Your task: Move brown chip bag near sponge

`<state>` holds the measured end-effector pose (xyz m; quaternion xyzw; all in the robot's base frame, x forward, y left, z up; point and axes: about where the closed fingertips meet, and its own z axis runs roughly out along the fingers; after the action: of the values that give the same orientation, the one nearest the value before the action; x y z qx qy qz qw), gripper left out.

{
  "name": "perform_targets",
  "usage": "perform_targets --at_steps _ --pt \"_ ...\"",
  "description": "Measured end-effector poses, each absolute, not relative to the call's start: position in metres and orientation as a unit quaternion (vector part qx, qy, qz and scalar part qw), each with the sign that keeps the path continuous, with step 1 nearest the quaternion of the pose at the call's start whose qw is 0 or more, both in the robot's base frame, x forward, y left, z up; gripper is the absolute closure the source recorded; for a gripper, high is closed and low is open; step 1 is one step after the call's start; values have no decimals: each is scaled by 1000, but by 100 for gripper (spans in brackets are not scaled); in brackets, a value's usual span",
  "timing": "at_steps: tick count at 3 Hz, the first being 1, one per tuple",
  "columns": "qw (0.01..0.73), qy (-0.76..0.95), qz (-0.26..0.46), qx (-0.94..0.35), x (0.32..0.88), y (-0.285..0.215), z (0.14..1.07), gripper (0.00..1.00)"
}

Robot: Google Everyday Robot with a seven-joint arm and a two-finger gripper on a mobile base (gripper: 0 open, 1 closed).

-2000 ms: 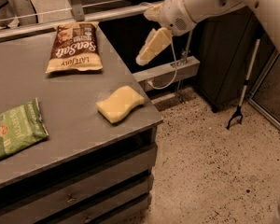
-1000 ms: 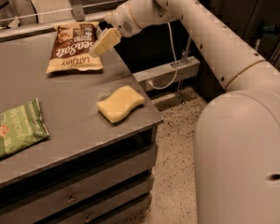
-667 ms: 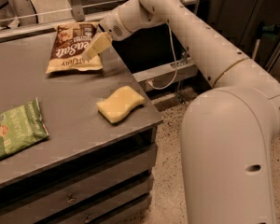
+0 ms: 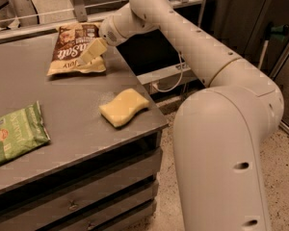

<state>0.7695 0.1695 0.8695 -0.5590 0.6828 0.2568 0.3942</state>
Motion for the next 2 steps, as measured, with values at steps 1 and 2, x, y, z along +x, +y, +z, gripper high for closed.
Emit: perform_targets --at_steps 1,2 --pt "396 688 252 -554 771 171 862 18" --pt "399 691 248 -549 771 169 859 41"
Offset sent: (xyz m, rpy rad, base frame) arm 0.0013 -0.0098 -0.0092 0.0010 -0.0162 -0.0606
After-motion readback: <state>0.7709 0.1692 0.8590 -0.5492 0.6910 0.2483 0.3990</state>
